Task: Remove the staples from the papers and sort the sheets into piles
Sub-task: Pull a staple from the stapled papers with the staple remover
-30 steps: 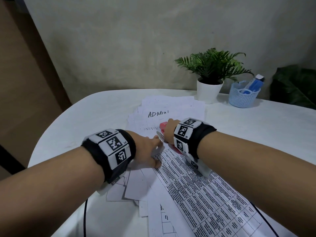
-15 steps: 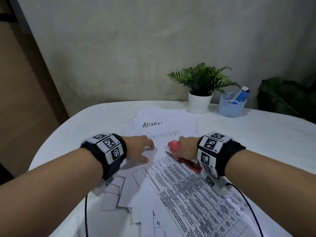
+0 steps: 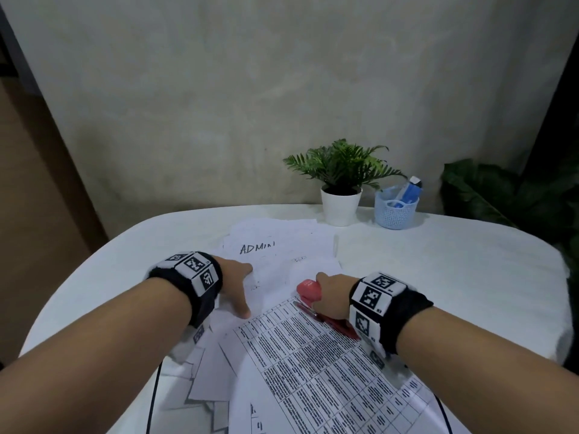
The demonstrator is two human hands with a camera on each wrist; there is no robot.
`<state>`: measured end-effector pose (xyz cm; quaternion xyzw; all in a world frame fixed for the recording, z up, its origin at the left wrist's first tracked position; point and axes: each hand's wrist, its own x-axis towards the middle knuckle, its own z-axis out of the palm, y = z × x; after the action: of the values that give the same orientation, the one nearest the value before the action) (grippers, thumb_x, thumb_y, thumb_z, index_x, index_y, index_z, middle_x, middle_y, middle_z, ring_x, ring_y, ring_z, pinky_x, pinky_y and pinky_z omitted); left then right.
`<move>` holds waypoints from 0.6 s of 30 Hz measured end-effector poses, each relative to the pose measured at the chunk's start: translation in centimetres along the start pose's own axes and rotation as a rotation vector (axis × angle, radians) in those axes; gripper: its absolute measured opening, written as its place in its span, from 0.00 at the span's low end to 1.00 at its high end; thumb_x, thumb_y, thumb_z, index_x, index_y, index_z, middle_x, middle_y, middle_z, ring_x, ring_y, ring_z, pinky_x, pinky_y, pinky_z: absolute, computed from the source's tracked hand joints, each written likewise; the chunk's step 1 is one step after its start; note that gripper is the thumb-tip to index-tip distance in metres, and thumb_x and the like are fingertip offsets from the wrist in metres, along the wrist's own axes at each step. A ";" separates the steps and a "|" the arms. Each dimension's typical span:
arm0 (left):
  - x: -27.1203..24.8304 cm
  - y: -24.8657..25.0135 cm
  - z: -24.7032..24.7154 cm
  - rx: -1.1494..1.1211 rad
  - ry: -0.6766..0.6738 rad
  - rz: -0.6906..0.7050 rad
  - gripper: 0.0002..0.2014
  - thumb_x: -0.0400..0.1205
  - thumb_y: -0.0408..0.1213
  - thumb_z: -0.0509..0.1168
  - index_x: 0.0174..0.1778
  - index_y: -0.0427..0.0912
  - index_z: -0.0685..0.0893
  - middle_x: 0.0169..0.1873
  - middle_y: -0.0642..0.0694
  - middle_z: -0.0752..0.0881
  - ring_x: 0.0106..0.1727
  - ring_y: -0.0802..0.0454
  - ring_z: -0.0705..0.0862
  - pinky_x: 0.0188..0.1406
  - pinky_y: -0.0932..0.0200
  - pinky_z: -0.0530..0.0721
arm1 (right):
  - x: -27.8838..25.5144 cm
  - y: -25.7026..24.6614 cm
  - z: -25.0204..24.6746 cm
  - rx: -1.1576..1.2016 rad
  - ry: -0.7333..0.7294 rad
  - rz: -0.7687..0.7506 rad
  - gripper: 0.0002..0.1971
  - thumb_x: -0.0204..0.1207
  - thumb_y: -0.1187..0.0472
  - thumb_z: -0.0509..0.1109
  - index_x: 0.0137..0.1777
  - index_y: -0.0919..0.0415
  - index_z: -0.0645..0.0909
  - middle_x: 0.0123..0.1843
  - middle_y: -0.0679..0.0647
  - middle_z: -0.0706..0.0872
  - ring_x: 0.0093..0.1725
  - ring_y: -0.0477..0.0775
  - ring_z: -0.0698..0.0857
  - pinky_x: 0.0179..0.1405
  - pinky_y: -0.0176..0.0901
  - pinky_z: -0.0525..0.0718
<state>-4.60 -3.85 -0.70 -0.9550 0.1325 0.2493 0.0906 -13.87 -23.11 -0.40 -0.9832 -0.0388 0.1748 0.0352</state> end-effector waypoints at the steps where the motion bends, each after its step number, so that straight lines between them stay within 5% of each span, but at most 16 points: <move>1: -0.2 0.2 0.0 -0.015 -0.002 -0.004 0.49 0.58 0.61 0.75 0.73 0.47 0.64 0.67 0.51 0.79 0.65 0.46 0.79 0.66 0.46 0.79 | 0.0 0.0 0.0 -0.003 0.001 -0.006 0.23 0.82 0.48 0.54 0.69 0.63 0.65 0.67 0.63 0.77 0.63 0.63 0.79 0.66 0.56 0.76; 9: -3.8 -1.3 0.7 -0.381 -0.017 0.010 0.50 0.67 0.54 0.78 0.79 0.49 0.56 0.67 0.48 0.77 0.60 0.50 0.81 0.59 0.56 0.84 | -0.4 -0.1 -0.1 -0.094 0.000 -0.047 0.20 0.84 0.51 0.52 0.70 0.61 0.65 0.67 0.62 0.75 0.64 0.63 0.79 0.66 0.56 0.76; 12: -5.7 -2.2 1.9 -0.573 -0.019 0.062 0.56 0.71 0.49 0.77 0.84 0.51 0.42 0.76 0.44 0.70 0.55 0.52 0.84 0.59 0.61 0.82 | -0.3 0.0 0.0 -0.111 0.001 -0.045 0.20 0.85 0.50 0.51 0.70 0.60 0.65 0.67 0.62 0.75 0.64 0.62 0.78 0.66 0.56 0.76; 16: -7.8 -2.4 4.3 -0.858 0.011 0.182 0.66 0.64 0.50 0.80 0.83 0.51 0.34 0.61 0.40 0.86 0.55 0.43 0.87 0.63 0.49 0.82 | -0.6 -0.2 0.0 -0.110 0.010 -0.041 0.22 0.84 0.48 0.51 0.71 0.60 0.65 0.68 0.61 0.75 0.65 0.62 0.78 0.67 0.56 0.75; 18: -8.6 -1.7 5.3 -0.984 0.001 0.230 0.61 0.62 0.49 0.80 0.83 0.50 0.45 0.58 0.42 0.89 0.60 0.42 0.87 0.67 0.41 0.79 | -0.7 -0.2 0.0 -0.123 0.018 -0.042 0.21 0.84 0.48 0.51 0.71 0.60 0.65 0.68 0.61 0.75 0.65 0.62 0.78 0.67 0.56 0.75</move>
<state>-13.75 0.83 -0.79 -0.8639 0.1038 0.2902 -0.3984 -14.56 -22.92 -0.14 -0.9840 -0.0697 0.1624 -0.0215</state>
